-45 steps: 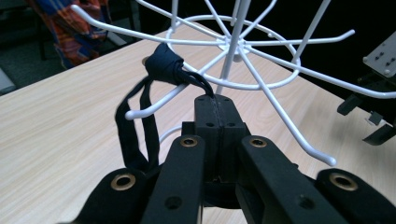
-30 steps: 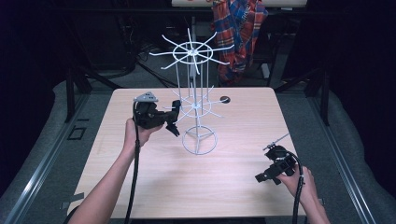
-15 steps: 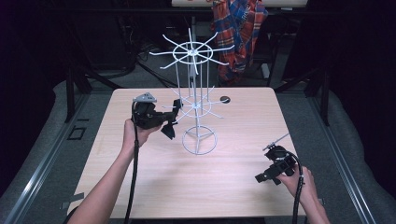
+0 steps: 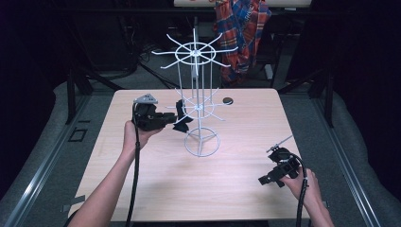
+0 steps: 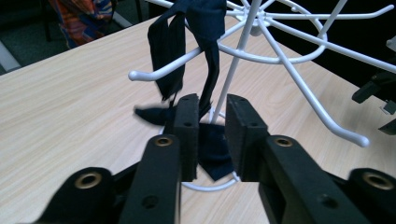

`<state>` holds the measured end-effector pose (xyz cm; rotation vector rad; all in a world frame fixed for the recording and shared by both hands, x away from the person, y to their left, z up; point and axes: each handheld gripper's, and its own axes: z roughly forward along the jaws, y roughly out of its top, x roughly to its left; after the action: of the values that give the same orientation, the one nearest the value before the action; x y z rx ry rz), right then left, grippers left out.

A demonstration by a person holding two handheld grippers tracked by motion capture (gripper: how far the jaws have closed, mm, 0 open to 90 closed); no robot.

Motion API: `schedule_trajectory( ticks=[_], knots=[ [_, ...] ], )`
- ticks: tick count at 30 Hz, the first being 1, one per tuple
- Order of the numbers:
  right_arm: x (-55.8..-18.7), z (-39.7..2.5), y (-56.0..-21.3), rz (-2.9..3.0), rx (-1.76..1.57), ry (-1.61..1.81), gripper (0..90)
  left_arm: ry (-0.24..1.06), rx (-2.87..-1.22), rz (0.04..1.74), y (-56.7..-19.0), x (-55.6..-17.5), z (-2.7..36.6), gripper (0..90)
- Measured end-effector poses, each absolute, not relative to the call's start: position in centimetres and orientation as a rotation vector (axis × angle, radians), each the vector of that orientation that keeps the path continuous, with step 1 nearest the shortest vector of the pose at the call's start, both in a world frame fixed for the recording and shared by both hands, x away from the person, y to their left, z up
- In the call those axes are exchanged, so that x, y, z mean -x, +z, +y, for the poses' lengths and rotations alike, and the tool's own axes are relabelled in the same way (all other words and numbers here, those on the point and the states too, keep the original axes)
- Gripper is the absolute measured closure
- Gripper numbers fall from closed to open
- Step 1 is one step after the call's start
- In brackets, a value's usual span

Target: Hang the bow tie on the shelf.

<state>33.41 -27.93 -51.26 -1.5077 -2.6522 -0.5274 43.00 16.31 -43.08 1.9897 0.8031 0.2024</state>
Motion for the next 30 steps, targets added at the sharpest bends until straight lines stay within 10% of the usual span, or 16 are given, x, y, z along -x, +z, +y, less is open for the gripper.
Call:
schedule_trajectory(
  ticks=[30],
  knots=[
    [-33.3,-28.0,-51.0,-2.669,1.507,-0.517,14.6,0.369,-2.098,0.978,-41.9,-40.0,19.8,20.2]
  ],
)
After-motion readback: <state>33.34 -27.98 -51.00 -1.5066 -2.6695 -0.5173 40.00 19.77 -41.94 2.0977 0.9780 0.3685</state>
